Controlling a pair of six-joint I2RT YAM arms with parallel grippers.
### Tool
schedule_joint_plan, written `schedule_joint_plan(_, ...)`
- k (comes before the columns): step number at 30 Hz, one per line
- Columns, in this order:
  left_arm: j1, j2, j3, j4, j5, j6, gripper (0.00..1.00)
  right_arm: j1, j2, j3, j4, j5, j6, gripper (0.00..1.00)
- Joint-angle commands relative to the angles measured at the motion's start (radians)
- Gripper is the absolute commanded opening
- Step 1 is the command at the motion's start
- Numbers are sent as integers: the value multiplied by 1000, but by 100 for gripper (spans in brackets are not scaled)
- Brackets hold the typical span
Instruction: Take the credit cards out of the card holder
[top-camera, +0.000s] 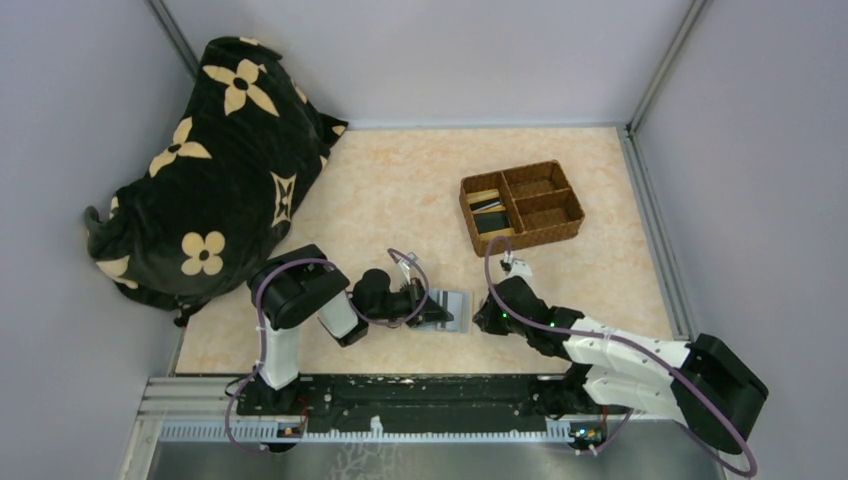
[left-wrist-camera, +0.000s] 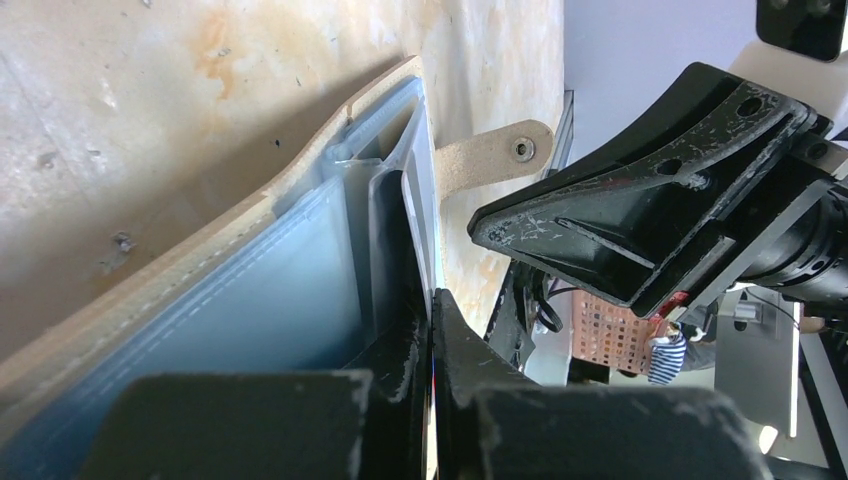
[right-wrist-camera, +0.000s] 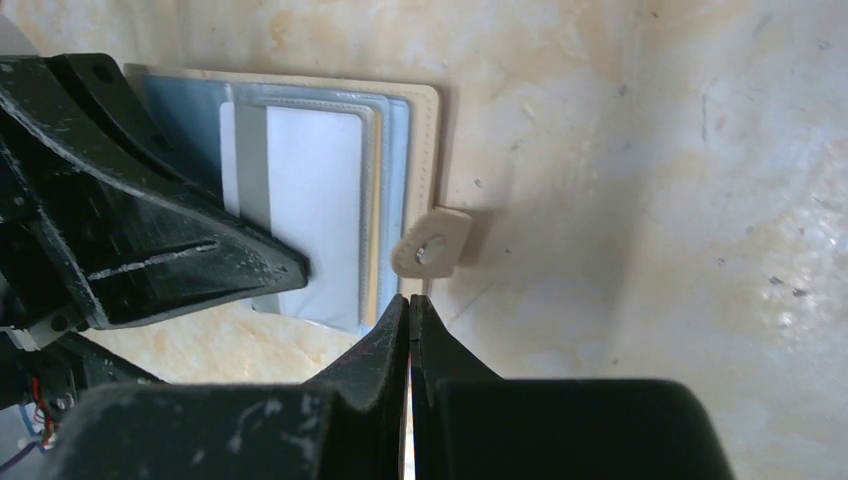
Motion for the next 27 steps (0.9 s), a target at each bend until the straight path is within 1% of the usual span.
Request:
schedule_joint_plan(1,0,28,-11,34,8,3,4,10,56,77,109,-31,-47,0)
schedule_joint_plan(8,1,29,-14,41,8,-3,4,12,182,112,190,-57,-74,0)
schedule_joint_plan(11,1,22,-18,31,5,2,5,13,227,93,242,-76,-59,0)
schedule_joint_plan(13,0,13,-25,31,2,4,5,13,244,75,246,-74,-46,0)
schedule_joint_plan(22,2,-1,-45,33,-1,11,18,13,187,-12,188,-29,-4,0)
schedule_joint_plan(27,11,-4,-71,54,-9,7,20,12,188,-37,194,-26,11,0)
